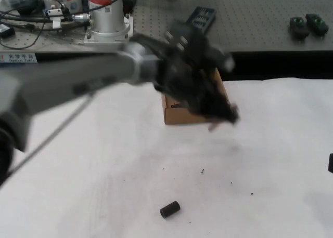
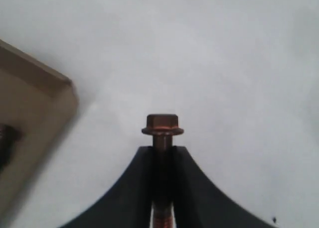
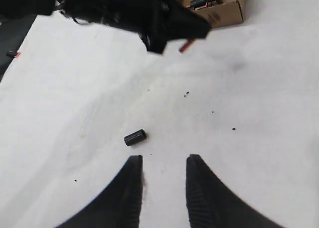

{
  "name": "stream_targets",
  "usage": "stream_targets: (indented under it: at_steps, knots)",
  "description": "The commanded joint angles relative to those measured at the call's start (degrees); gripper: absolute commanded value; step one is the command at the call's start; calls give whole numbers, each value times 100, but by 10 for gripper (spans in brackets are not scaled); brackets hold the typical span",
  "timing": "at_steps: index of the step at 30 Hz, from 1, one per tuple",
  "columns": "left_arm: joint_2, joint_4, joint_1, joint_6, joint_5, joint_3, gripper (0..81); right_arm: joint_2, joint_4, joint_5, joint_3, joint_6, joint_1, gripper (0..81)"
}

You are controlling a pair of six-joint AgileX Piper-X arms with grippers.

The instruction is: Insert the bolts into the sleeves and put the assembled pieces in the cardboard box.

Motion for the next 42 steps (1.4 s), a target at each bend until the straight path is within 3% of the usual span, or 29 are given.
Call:
stream_targets:
  at_steps: [1,6,11,19,23,24,31,36,42]
  knots:
    - [-499,-148,198,-318,177,-87,62,80,9,-6,79,59,-23,232]
    - [-1082,513,498,-108,197,-74,62,1008,-298,-798,304,598,21,232]
    - [-1549,1311,912,133,253,-74,62,2174,-1291,-943,131,1263,354,232]
    - [-2325,2082,1650,346,439,45,62,3521,-2233,-685,-291,2488,1630,232]
    - [-2772,2072,1926,396,460,399,62,4065,-2447,-616,-490,2721,2155,232]
    - [-2849,2070,1970,396,487,473,62,4180,-2463,-616,-533,2571,2269,232]
    - [-3117,1987,2169,396,886,657,62,4632,-2488,-599,-728,-826,2795,232]
    - [-3117,1862,2176,396,1251,657,62,4633,-2291,-599,-725,-1661,2775,232]
    - [-3117,1854,2176,396,1473,657,62,4633,-2266,-922,-731,-1815,2792,232]
